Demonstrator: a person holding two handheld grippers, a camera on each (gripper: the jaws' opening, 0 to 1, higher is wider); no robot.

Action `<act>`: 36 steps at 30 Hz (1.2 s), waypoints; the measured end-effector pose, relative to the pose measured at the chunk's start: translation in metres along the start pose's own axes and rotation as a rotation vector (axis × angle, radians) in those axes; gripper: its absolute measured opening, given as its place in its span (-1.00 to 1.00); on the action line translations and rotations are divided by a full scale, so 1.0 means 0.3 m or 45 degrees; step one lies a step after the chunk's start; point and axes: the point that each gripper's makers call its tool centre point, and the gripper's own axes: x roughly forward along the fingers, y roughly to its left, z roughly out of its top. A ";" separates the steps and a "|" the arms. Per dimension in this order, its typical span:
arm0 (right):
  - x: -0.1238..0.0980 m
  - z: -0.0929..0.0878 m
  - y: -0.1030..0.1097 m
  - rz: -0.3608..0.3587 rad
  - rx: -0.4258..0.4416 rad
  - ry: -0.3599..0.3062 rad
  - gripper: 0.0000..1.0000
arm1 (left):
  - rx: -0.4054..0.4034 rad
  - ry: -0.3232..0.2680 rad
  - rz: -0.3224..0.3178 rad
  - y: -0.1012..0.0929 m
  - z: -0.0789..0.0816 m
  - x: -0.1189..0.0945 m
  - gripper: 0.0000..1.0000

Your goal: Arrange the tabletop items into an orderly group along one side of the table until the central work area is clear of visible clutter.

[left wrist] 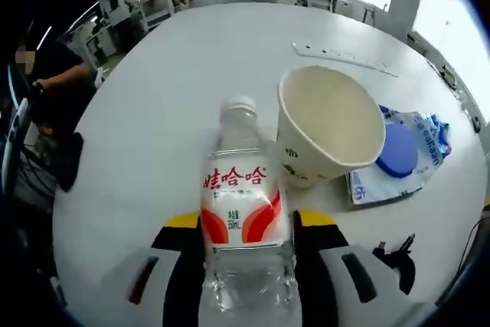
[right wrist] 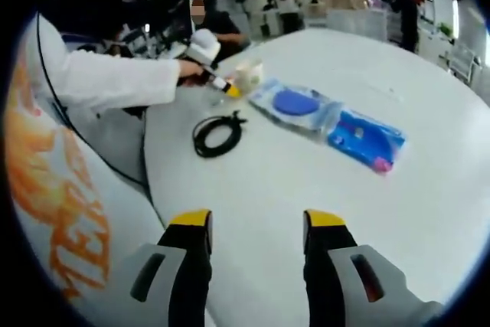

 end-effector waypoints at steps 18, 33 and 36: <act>0.002 0.039 0.005 0.023 0.037 -0.057 -0.13 | -0.380 -0.242 -0.052 0.104 -0.015 -0.160 -0.29; -0.013 0.469 0.056 0.285 0.427 -0.549 -0.13 | -0.261 -0.706 -0.208 -0.125 0.168 -0.518 -0.25; -0.005 0.577 0.074 0.346 0.468 -0.614 -0.07 | -0.213 -0.758 -0.242 -0.209 0.185 -0.579 -0.25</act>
